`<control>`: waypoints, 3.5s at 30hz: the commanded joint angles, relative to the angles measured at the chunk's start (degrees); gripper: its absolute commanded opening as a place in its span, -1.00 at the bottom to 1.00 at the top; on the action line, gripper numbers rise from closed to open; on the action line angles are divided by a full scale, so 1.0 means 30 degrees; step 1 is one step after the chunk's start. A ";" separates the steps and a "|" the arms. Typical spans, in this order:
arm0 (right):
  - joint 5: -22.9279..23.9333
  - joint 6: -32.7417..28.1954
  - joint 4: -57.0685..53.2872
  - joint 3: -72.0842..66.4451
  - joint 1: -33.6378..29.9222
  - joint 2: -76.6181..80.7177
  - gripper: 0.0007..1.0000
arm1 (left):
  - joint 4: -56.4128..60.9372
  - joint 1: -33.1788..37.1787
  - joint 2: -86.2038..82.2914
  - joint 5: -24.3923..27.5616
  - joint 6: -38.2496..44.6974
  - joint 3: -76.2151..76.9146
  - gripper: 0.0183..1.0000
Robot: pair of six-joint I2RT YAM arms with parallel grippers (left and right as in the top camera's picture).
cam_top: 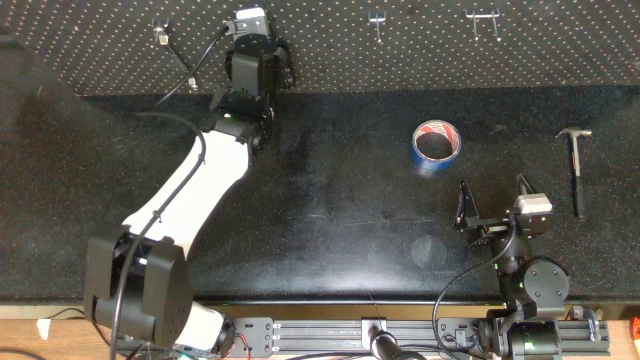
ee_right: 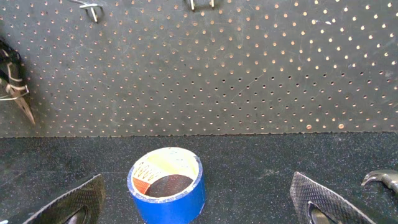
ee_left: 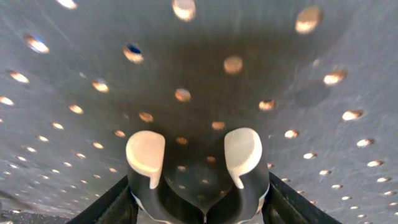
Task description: Place Tools Onto Pegboard
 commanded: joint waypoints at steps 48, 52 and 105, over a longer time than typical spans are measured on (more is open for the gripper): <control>0.0168 0.0277 -0.0124 -0.0051 0.0109 -0.0124 0.95 | -0.0503 0.4488 -2.0320 0.6914 0.0036 -1.4032 0.99; 0.0168 0.0277 -0.0124 -0.0051 0.0109 -0.0124 0.95 | 0.1399 0.4554 -2.2964 0.6696 0.0044 -1.6910 0.99; 0.0168 0.0277 -0.0124 -0.0051 0.0109 -0.0124 0.95 | -0.1719 0.6156 -3.2334 0.7074 0.2812 -2.2156 0.99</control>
